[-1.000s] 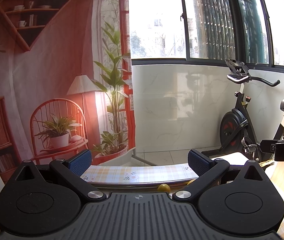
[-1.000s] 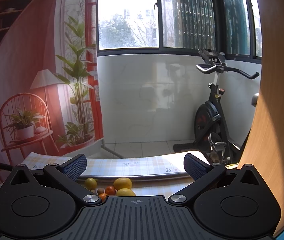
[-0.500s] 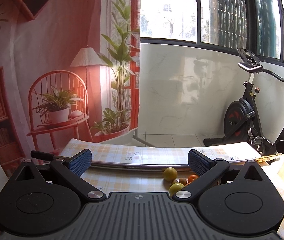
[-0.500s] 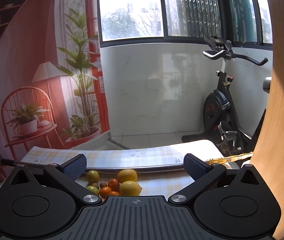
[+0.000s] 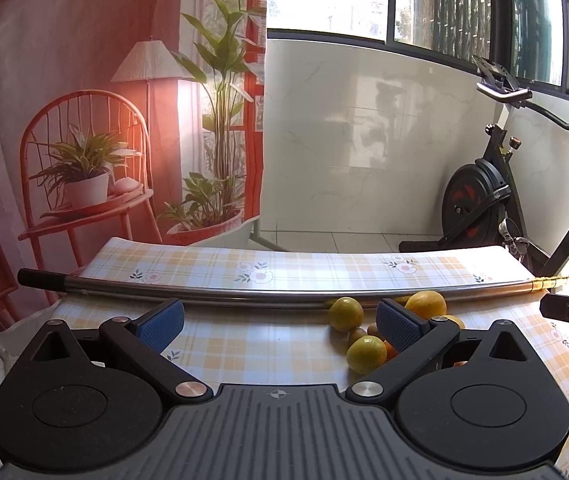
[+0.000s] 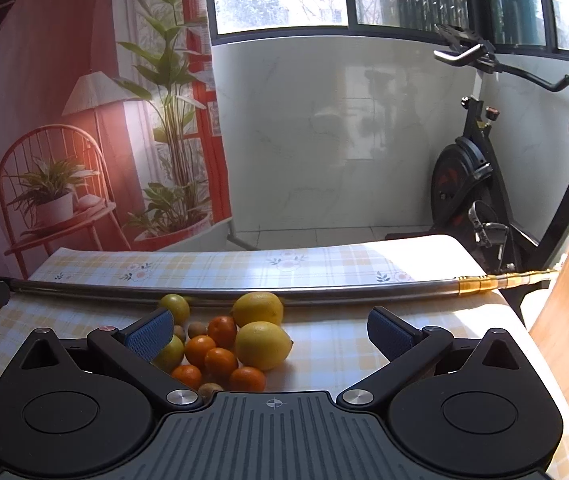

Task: Organize fruits
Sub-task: 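Move both tools down toward the fruit pile, then close the left tool on a brown kiwi while the right tool grasps a large lemon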

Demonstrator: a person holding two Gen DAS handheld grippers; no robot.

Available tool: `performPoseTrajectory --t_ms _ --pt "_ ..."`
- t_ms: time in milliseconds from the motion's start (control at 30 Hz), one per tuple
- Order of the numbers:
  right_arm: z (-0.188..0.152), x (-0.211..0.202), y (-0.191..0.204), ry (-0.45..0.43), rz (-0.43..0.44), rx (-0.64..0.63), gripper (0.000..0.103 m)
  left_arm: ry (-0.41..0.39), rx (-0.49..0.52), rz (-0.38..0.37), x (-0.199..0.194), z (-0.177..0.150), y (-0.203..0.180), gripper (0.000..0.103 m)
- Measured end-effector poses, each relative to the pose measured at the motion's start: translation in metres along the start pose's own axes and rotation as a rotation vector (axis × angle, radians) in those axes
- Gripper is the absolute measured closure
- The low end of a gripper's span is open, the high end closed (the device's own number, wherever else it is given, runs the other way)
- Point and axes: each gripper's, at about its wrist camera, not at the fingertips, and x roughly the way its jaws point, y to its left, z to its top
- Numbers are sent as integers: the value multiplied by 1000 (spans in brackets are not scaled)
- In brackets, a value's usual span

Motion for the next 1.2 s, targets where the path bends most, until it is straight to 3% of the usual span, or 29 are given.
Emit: performPoseTrajectory --t_ms 167,367,567,767,833,900,1200 --pt "-10 19 -7 22 1 -6 1 17 -62 -112 23 -12 4 0" --pt "-26 40 -18 78 5 -4 13 62 9 -107 53 -22 -8 7" --pt "-27 60 -30 99 6 28 25 89 33 -173 81 -14 -11 9" --pt "-21 79 -28 106 6 15 28 228 -35 -226 132 -6 -18 32" --pt "-21 85 -28 110 13 18 29 292 -73 -236 153 -6 -19 48" --pt "-20 90 -28 114 17 24 30 361 -128 -254 177 -9 -19 55" --pt "-23 109 -37 150 11 50 31 487 -266 -278 226 -28 -12 56"
